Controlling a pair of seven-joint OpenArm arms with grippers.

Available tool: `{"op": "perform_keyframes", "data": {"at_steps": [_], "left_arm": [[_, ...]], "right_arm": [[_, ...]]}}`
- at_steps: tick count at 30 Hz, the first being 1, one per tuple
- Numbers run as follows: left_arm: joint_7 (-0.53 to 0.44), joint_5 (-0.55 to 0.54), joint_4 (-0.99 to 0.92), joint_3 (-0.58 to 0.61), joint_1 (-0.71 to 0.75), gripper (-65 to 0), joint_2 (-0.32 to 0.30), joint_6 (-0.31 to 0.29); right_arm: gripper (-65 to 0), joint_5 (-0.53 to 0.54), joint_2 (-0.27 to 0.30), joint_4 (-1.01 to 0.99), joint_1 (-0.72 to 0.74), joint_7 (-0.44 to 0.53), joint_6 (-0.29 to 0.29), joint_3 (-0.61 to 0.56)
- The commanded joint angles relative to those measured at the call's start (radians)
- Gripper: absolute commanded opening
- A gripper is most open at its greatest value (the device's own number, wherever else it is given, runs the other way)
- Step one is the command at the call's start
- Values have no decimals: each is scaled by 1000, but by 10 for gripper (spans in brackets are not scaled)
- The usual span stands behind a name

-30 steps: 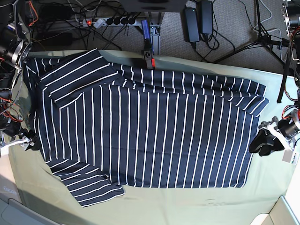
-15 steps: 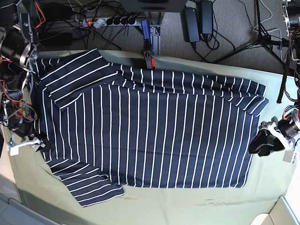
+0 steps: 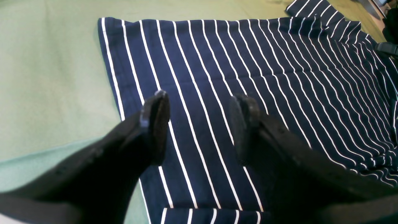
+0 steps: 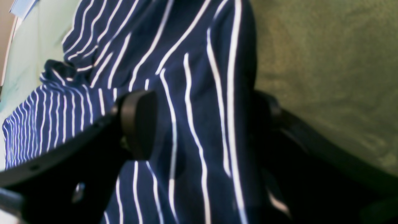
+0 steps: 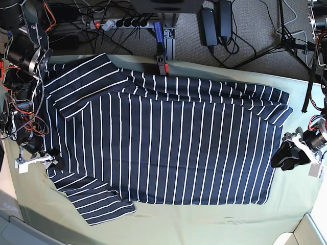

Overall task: Fold the T-shirt properly
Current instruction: 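Release the shirt and move both grippers to the hem corners, then grasp the hem corners with the right and left grippers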

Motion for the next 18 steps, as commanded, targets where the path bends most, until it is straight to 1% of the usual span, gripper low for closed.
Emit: {"op": "perform_keyframes", "data": {"at_steps": [1, 4, 6, 8, 12, 13, 14, 16, 17, 18], "left_arm": [[-35, -14, 14, -10, -19, -300, -21, -14], [-55, 6, 14, -10, -20, -300, -21, -14], [-54, 21, 11, -10, -20, -300, -21, 11], [-55, 43, -2, -10, -29, -300, -21, 25], [-76, 43, -119, -10, -93, -300, -18, 26], [-83, 43, -164, -10, -118, -300, -16, 26], [-92, 43, -215, -10, -144, -300, -16, 26], [-109, 43, -317, -10, -198, -300, -13, 26], [-113, 43, -364, -10, -225, -300, -11, 25], [-115, 43, -407, -10, -250, -300, -8, 25]], "right_arm": [[-216, -3, 5, 11, 18, -34, 53, -1], [-216, -2, 6, 18, 16, -42, 60, -1], [-216, 13, 6, 32, 16, -51, 60, -1], [-216, 24, 5, 55, 16, -70, 60, -1], [-221, 38, 5, 100, 16, -99, 60, -1], [-242, 37, 5, 104, 16, -106, 60, -1], [-283, 38, 5, 106, 16, -117, 60, -1], [-395, 35, 5, 106, 15, -128, 60, -1], [-441, 34, 6, 106, 13, -128, 60, -1], [-473, 34, 6, 106, 12, -127, 60, -1]]}}
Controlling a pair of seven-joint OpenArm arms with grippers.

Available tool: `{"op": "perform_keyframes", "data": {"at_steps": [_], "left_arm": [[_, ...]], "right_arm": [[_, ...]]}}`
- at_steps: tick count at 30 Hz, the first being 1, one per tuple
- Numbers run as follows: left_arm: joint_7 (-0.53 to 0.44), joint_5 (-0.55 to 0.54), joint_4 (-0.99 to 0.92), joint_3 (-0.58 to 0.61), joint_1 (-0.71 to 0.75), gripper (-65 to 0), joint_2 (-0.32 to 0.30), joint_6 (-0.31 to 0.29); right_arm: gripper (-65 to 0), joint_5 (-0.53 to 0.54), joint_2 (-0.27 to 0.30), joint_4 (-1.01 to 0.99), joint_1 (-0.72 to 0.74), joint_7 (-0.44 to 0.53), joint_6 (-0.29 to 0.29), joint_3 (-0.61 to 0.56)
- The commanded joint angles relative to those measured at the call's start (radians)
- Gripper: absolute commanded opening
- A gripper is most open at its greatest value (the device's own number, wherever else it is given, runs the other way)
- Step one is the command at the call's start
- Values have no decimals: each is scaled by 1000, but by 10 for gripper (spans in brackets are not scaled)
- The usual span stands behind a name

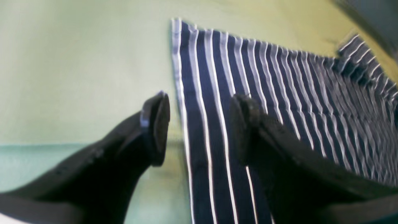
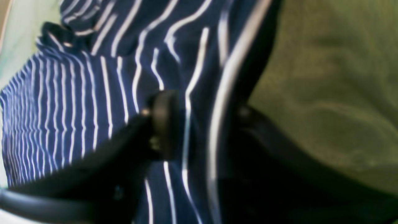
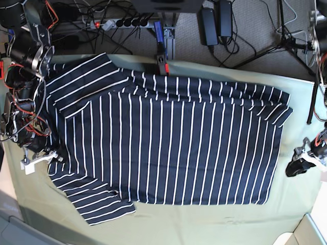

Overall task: Fold the T-shirt properly
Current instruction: 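Grasp the hem corners with the right and left grippers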

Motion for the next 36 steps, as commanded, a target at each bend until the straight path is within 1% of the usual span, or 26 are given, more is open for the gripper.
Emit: {"op": "perform_keyframes", "data": {"at_steps": [1, 3, 9, 12, 17, 19, 22, 24, 29, 36], "left_arm": [[-24, -15, -18, -6, -51, -300, -13, -9], [-24, -4, -80, -6, -91, -300, -4, -9], [-44, 10, -243, -6, -196, -300, 26, -8], [-61, 19, -345, -6, -255, -300, 51, -8], [-134, 134, -466, -6, -315, -300, 92, -8], [-154, 157, -488, -6, -317, -300, 101, -7], [-193, 209, -517, -6, -316, -300, 116, 45], [-215, 217, -535, -6, -316, -300, 125, 60], [-228, 238, -561, -6, -316, -300, 146, 64], [-234, 236, -564, -6, -316, -300, 179, 64]], "right_arm": [[-492, 15, 16, 19, 26, 17, 57, 2], [-502, 15, 16, 19, 26, 17, 57, 2], [-502, 15, 16, 19, 26, 16, 57, 2], [-502, 14, 17, 19, 26, 7, 57, 2], [-502, 15, 17, 19, 26, -23, 57, 2], [-502, 15, 17, 19, 26, -34, 58, 2], [-502, 15, 17, 19, 26, -45, 57, 2], [-502, 15, 17, 19, 26, -45, 57, 2], [-502, 31, 17, 19, 26, -49, 57, 2], [-502, 44, 17, 19, 26, -53, 57, 2]]}}
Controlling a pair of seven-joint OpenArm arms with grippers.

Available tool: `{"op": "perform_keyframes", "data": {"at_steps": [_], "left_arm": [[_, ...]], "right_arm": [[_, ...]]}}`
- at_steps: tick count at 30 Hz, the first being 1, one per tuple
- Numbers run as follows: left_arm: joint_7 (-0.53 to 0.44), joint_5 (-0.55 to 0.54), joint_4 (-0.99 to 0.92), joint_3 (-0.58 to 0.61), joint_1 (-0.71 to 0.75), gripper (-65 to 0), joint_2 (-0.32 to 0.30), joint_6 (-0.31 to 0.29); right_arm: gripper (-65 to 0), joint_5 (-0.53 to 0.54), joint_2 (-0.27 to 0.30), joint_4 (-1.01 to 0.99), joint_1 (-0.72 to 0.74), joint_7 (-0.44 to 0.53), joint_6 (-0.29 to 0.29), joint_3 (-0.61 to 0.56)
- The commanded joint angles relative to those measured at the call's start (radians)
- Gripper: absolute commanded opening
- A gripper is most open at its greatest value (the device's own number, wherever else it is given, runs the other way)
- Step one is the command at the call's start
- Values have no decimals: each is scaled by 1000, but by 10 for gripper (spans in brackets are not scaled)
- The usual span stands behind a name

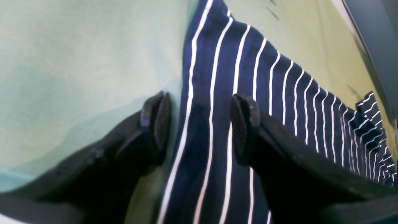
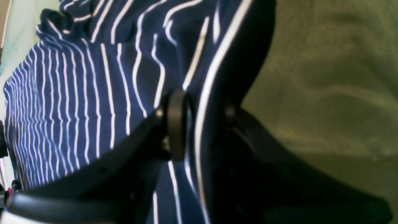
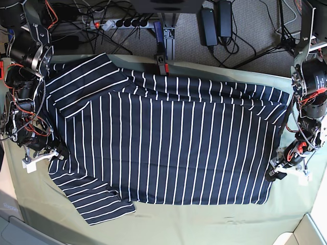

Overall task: Fold the T-shirt properly
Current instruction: 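Grasp the hem corners with the right and left grippers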

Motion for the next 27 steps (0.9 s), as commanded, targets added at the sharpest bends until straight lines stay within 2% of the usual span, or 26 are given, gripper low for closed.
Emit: {"op": "perform_keyframes", "data": {"at_steps": [1, 17, 22, 27], "left_arm": [[13, 1, 6, 0, -26, -300, 3, 6], [20, -24, 7, 0, -27, -302, 58, 7], [19, -27, 13, 0, -33, -306, 60, 7], [33, -29, 14, 0, -75, -376, 52, 3]], "right_arm": [[-502, 19, 17, 19, 27, 5, 57, 2], [-501, 45, 17, 19, 27, 6, 57, 2], [-502, 42, 17, 19, 27, 9, 57, 2], [-501, 42, 17, 19, 27, 10, 57, 2]]}}
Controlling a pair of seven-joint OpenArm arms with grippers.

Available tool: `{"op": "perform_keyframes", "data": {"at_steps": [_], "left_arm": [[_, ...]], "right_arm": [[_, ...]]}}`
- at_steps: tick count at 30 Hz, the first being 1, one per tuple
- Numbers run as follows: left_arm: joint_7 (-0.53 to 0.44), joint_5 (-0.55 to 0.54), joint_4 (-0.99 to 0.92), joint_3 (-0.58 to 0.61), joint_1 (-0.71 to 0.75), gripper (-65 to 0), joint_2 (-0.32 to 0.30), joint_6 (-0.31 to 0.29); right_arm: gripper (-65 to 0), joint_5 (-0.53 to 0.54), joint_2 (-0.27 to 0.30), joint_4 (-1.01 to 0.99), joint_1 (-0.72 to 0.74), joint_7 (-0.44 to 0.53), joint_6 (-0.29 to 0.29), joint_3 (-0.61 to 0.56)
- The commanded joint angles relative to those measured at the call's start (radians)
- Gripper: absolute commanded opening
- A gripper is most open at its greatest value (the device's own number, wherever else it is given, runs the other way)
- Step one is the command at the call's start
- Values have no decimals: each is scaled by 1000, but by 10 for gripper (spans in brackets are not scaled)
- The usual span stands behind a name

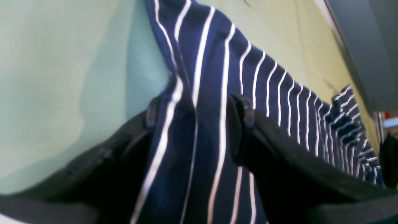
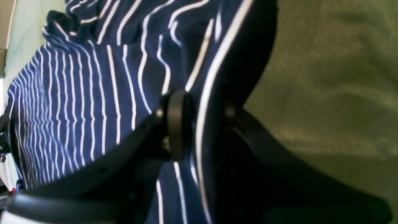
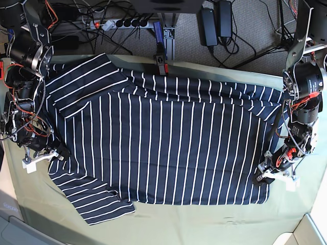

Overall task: Fold the T-shirt properly
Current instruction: 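Grasp the hem corners with the right and left grippers, then lift the hem with both grippers and fold it toward the collar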

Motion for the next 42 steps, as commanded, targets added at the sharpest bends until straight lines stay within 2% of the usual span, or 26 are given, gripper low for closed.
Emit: {"op": "perform_keyframes", "data": {"at_steps": [1, 5, 11, 17, 18, 23, 26, 28, 36, 42], "left_arm": [[-3, -15, 14, 0, -50, -375, -8, -1], [54, -58, 14, 0, -76, -375, -5, -27], [45, -51, 14, 0, -72, -391, -6, -27], [1, 21, 14, 0, -72, -641, -6, -27], [0, 24, 14, 0, -73, -650, -7, -27], [0, 23, 14, 0, -73, -650, -7, -41], [6, -13, 14, 0, -73, -650, -13, -110], [31, -61, 14, 0, -73, -650, -24, -110], [121, -140, 14, 0, -72, -650, -90, -110], [282, -285, 14, 0, -67, -650, -131, -110]], "right_arm": [[-502, 20, 17, 19, 27, 13, 57, 2], [-501, 21, 17, 19, 27, 13, 57, 2], [-502, 21, 17, 19, 27, 17, 57, 2], [-502, 20, 17, 19, 27, 17, 57, 2], [-502, 21, 17, 19, 27, 18, 57, 2], [-507, 11, 17, 19, 27, 48, 57, 2], [-584, 12, 18, 19, 27, 58, 57, 2], [-650, 12, 20, 19, 27, 54, 57, 2], [-650, 34, 22, 21, 27, -15, 57, 2], [-650, 163, 61, 84, 27, -183, 58, 2]]}}
